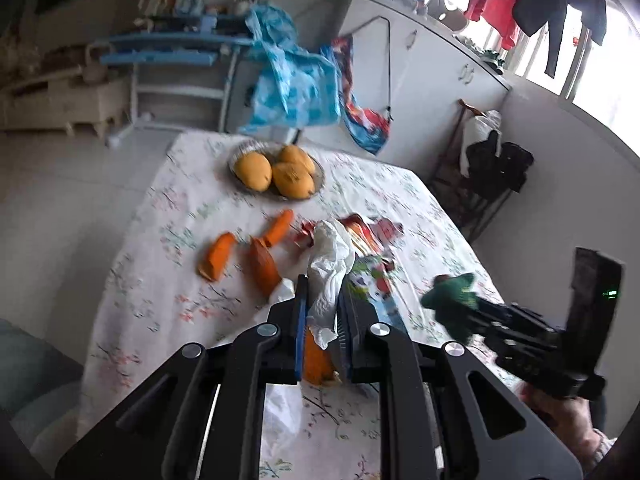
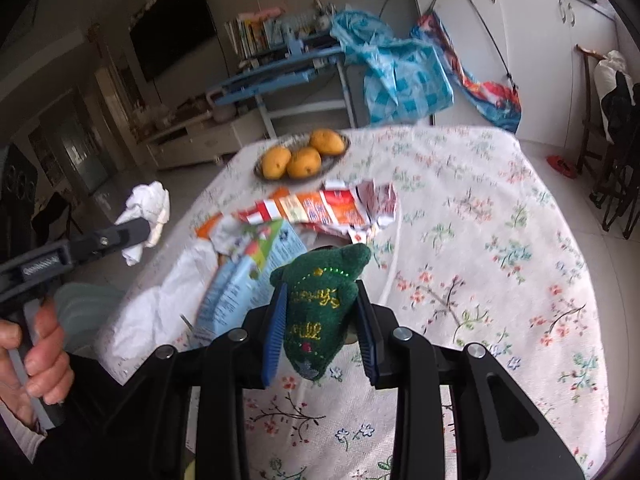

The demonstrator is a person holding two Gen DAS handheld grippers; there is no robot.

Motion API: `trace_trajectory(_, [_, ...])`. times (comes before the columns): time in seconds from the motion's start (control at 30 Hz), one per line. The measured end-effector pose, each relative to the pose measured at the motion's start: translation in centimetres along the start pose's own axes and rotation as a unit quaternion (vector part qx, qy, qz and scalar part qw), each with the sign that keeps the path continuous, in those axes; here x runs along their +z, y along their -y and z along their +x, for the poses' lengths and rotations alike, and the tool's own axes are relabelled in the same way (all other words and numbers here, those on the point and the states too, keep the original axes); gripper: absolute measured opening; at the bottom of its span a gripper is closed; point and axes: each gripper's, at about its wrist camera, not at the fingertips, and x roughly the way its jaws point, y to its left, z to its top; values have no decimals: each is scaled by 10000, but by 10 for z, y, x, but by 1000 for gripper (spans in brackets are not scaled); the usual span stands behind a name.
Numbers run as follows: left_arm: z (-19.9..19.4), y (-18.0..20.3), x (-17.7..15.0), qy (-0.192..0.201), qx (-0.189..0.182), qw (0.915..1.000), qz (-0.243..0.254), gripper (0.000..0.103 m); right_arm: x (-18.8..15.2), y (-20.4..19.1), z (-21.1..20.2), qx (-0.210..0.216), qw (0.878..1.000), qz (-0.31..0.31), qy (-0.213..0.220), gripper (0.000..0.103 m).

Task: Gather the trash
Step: 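Carry pouch and bag down to the yellow bucket and open both grippers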

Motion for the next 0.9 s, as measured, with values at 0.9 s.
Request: trace_trajectory(0.9, [-32,26,-2,647,856,9919,683,13,6,-32,-21,235,9967,-652,413,33])
